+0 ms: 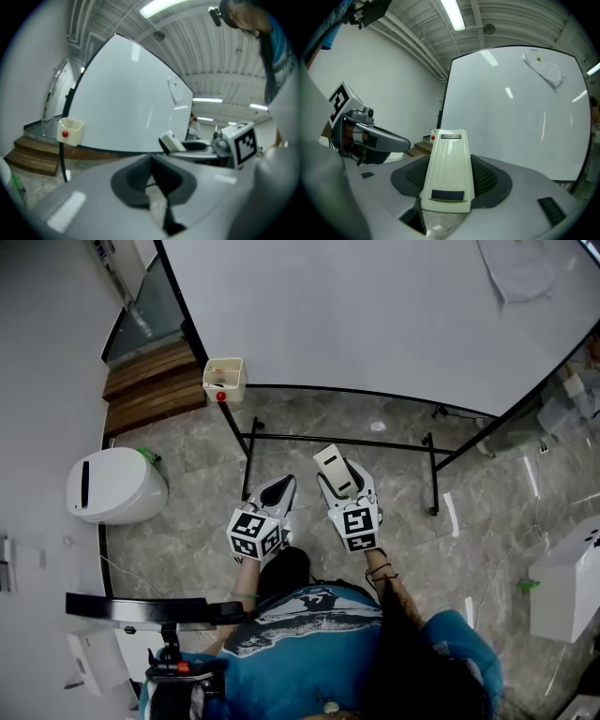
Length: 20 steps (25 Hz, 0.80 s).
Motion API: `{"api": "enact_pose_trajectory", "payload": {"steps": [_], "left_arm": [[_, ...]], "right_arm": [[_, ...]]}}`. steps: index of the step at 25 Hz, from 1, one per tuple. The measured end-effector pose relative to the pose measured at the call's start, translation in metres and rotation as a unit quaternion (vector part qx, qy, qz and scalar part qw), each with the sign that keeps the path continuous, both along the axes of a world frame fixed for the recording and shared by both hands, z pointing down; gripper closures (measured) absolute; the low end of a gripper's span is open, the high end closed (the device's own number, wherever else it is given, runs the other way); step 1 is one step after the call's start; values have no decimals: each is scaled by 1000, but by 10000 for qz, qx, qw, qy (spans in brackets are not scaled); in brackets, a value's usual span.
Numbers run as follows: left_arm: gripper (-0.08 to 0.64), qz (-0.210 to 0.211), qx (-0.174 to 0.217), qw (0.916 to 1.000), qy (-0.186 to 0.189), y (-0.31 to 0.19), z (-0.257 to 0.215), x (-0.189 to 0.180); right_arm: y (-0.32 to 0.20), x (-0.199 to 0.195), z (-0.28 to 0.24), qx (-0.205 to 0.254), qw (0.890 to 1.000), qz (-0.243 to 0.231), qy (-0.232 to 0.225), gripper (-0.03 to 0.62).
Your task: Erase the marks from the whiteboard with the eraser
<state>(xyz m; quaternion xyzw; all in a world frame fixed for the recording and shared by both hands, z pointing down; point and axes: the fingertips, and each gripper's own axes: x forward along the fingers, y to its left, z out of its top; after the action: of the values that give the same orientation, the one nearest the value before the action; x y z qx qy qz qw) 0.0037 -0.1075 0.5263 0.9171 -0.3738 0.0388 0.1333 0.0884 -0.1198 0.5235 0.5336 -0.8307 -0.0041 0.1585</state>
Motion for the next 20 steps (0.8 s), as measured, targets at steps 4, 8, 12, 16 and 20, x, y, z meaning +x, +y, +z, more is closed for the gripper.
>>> {"api": "enact_pose_trajectory", "payload": {"steps": [4, 8, 12, 16, 20], "left_arm": [[560, -32, -80, 9999, 59, 53, 9, 38], [560, -15, -193, 9998, 72, 115, 22, 76], [560, -8, -280, 9996, -2, 169, 32, 99], [560, -67, -236, 9996, -112, 203, 29, 99], [560, -250, -199, 9994, -117, 221, 26, 85]], "right_arm": [[60, 25, 8, -120, 9998, -142, -76, 328], [123, 48, 20, -276, 9990, -329, -85, 328], [175, 61, 27, -402, 9979, -442, -229, 328], [206, 63, 25, -470, 9968, -464, -440, 328], [229, 55, 23, -539, 9957, -514, -559, 328]]}}
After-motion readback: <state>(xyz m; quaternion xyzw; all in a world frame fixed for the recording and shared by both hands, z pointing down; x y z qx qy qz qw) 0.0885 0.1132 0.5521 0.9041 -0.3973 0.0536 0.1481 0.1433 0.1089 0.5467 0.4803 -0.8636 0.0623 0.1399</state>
